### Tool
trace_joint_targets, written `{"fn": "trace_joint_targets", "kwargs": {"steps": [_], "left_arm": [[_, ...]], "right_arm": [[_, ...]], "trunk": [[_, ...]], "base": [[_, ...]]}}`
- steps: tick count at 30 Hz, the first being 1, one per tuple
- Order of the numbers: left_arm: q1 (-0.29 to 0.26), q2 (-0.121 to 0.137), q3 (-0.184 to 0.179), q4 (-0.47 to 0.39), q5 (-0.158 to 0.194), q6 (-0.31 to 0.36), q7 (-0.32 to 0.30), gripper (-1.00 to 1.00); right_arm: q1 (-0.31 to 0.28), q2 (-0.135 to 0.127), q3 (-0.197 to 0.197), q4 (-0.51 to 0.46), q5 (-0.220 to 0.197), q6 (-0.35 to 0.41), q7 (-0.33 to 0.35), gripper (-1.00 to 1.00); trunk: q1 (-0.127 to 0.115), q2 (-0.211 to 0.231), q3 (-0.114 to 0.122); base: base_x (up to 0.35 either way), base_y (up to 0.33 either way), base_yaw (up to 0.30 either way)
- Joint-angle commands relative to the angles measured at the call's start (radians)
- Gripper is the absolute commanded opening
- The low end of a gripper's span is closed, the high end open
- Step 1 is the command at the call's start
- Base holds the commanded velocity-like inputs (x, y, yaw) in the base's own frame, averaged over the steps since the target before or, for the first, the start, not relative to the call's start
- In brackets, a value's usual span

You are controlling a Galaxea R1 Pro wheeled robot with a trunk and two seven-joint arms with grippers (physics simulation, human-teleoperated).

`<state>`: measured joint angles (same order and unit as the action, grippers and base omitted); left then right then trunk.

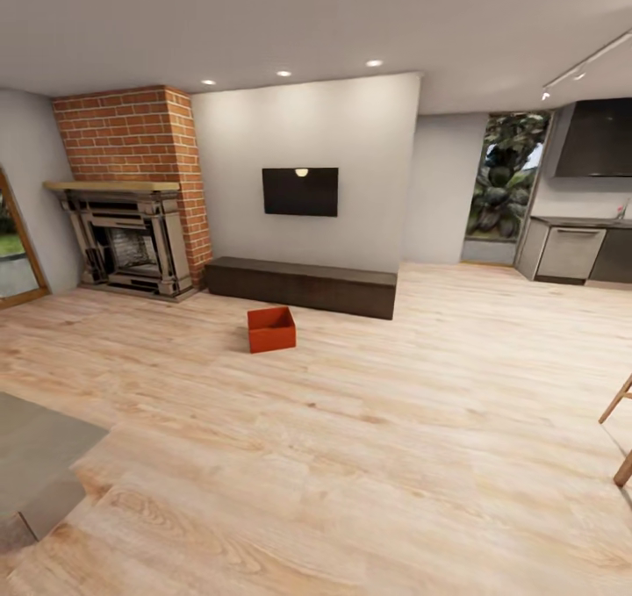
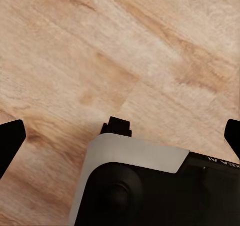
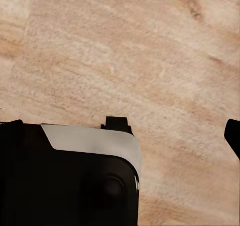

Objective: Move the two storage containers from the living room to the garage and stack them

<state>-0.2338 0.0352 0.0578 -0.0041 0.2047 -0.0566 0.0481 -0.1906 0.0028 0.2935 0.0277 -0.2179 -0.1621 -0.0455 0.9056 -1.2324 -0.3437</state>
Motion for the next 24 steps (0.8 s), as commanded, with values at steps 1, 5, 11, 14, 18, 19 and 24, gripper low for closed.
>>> {"fn": "trace_joint_targets", "kwargs": {"steps": [1, 5, 11, 14, 18, 19, 24], "left_arm": [[-0.001, 0.0, 0.005, 0.001, 0.001, -0.003, 0.001, 1.0], [-0.001, 0.0, 0.005, 0.001, 0.001, -0.003, 0.001, 1.0], [-0.001, -0.001, 0.005, 0.001, 0.001, -0.003, 0.001, 1.0], [-0.001, -0.001, 0.005, 0.001, 0.001, -0.003, 0.001, 1.0], [-0.001, -0.001, 0.005, 0.001, 0.001, -0.003, 0.001, 1.0], [-0.001, -0.001, 0.005, 0.001, 0.001, -0.003, 0.001, 1.0], [-0.001, 0.0, 0.005, 0.001, 0.001, -0.003, 0.001, 1.0]], "right_arm": [[-0.001, 0.0, 0.009, 0.003, -0.009, -0.006, -0.001, 1.0], [-0.001, 0.0, 0.008, 0.003, -0.009, -0.006, -0.001, 1.0], [-0.001, 0.001, 0.014, 0.003, -0.001, -0.007, -0.011, 1.0], [-0.001, -0.001, 0.016, 0.003, 0.004, -0.007, -0.011, 1.0], [-0.001, -0.002, 0.017, 0.003, 0.008, -0.005, -0.01, 1.0], [-0.001, -0.003, 0.018, 0.003, 0.008, -0.005, -0.01, 1.0], [-0.001, -0.003, 0.02, 0.003, 0.007, -0.005, -0.004, 1.0]], "trunk": [[0.001, -0.001, -0.001], [0.001, -0.001, -0.001], [0.001, -0.001, -0.001], [0.001, -0.001, -0.001], [0.001, -0.001, -0.001], [0.001, -0.001, -0.001], [0.001, -0.001, -0.001]], "base": [[0.323, 0.0, 0.264], [0.323, 0.0, 0.257], [0.323, 0.0, 0.062], [0.323, 0.0, 0.009], [0.323, 0.0, 0.002], [0.323, 0.0, 0.001], [0.323, 0.0, 0.0]]}}
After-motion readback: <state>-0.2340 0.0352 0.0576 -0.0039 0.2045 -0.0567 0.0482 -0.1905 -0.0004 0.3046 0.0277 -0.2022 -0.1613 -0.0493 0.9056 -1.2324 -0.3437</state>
